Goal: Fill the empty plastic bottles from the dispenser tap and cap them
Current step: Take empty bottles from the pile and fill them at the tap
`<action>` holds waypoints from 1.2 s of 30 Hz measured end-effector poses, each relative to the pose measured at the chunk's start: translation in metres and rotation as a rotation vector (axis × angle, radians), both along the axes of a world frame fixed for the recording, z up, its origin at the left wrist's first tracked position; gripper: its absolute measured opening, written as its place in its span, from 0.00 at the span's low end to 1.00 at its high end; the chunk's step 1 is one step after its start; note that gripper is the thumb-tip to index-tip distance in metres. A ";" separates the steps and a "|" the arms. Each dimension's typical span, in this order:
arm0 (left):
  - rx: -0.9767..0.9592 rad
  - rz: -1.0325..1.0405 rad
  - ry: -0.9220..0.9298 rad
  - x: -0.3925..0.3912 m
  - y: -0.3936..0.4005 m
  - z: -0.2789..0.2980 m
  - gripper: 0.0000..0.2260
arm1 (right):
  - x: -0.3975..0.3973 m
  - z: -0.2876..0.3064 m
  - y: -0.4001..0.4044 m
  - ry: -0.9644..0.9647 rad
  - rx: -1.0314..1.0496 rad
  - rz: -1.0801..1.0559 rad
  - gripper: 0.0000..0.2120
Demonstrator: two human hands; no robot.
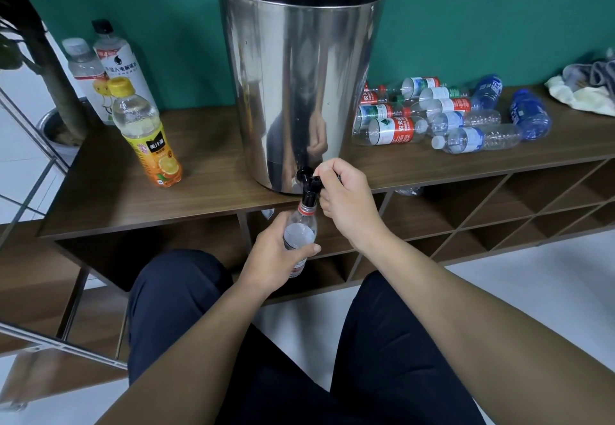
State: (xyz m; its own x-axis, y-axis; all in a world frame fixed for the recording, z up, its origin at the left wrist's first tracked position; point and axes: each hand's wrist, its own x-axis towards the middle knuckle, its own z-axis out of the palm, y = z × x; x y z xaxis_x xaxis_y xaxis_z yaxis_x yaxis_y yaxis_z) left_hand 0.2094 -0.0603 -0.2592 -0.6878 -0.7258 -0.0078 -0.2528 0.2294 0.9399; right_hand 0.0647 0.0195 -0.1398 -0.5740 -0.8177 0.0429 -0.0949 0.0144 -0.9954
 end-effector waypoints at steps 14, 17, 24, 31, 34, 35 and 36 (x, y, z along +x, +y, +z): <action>0.015 0.005 -0.012 0.001 0.003 0.005 0.27 | 0.000 -0.002 0.000 -0.039 0.005 -0.001 0.13; 0.012 0.009 -0.002 0.001 0.003 0.005 0.28 | 0.000 -0.002 0.000 -0.032 0.000 0.000 0.13; 0.035 0.015 0.019 0.000 0.001 0.001 0.27 | 0.001 -0.004 -0.001 -0.017 0.000 -0.021 0.14; 0.012 0.008 0.010 0.000 -0.001 -0.002 0.29 | 0.002 -0.003 0.000 -0.022 0.001 -0.020 0.14; 0.014 0.007 0.017 0.001 0.000 -0.002 0.28 | 0.002 -0.002 -0.001 -0.010 -0.001 -0.021 0.14; 0.014 0.009 0.021 0.001 0.000 -0.002 0.28 | 0.002 -0.002 -0.001 -0.007 -0.002 -0.023 0.14; 0.014 0.010 0.023 0.001 0.000 -0.001 0.27 | 0.002 -0.002 -0.001 -0.006 -0.004 -0.025 0.14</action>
